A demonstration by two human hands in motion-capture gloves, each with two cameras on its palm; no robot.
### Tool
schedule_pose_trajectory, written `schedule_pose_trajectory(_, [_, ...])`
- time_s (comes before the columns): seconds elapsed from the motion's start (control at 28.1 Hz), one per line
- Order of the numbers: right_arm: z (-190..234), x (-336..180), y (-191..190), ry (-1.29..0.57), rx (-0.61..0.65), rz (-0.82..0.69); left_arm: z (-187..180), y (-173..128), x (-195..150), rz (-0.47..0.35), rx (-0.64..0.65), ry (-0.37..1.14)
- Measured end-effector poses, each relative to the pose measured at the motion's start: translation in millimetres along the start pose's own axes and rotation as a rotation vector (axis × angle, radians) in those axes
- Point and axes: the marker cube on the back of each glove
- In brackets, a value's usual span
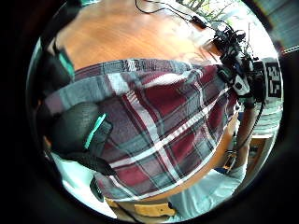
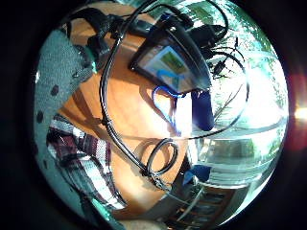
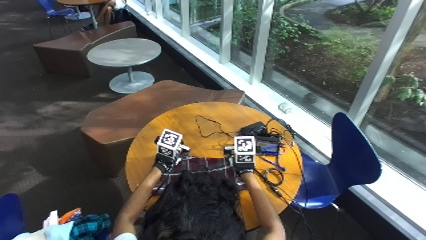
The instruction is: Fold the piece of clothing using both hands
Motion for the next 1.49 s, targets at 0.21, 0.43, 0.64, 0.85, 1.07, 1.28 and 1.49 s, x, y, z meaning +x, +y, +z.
schedule_pose_trajectory(0.21, [-2.6, 41.5, 99.1, -0.221, 0.005, 0.351, 4.6, 64.6, 14.9, -0.062, 0.101, 0.033])
schedule_pose_trajectory(0.43, [17.1, 38.6, 133.3, -0.151, -0.215, 0.474, 33.4, 112.5, 27.8, -0.122, -0.16, 0.235])
schedule_pose_trajectory(0.64, [20.3, 39.2, 122.8, -0.186, -0.219, 0.501, 53.0, 112.2, 44.6, -0.096, -0.252, 0.236])
schedule_pose_trajectory(0.85, [-27.3, 80.4, 110.4, -0.466, 0.012, 0.579, 37.8, 99.4, 91.0, -0.061, -0.26, 0.262])
schedule_pose_trajectory(1.07, [-140.5, 23.0, 110.8, -0.687, 0.285, 0.375, -5.5, 107.3, 70.6, -0.09, -0.119, 0.512])
schedule_pose_trajectory(1.28, [-155.6, -103.8, 111.8, -0.55, 0.248, 0.014, -45.4, 147.7, 2.3, -0.221, 0.036, 0.611])
schedule_pose_trajectory(1.49, [-48.4, -225.5, 81.4, -0.349, 0.102, -0.291, -48.5, 194.5, -47.4, -0.361, 0.084, 0.619])
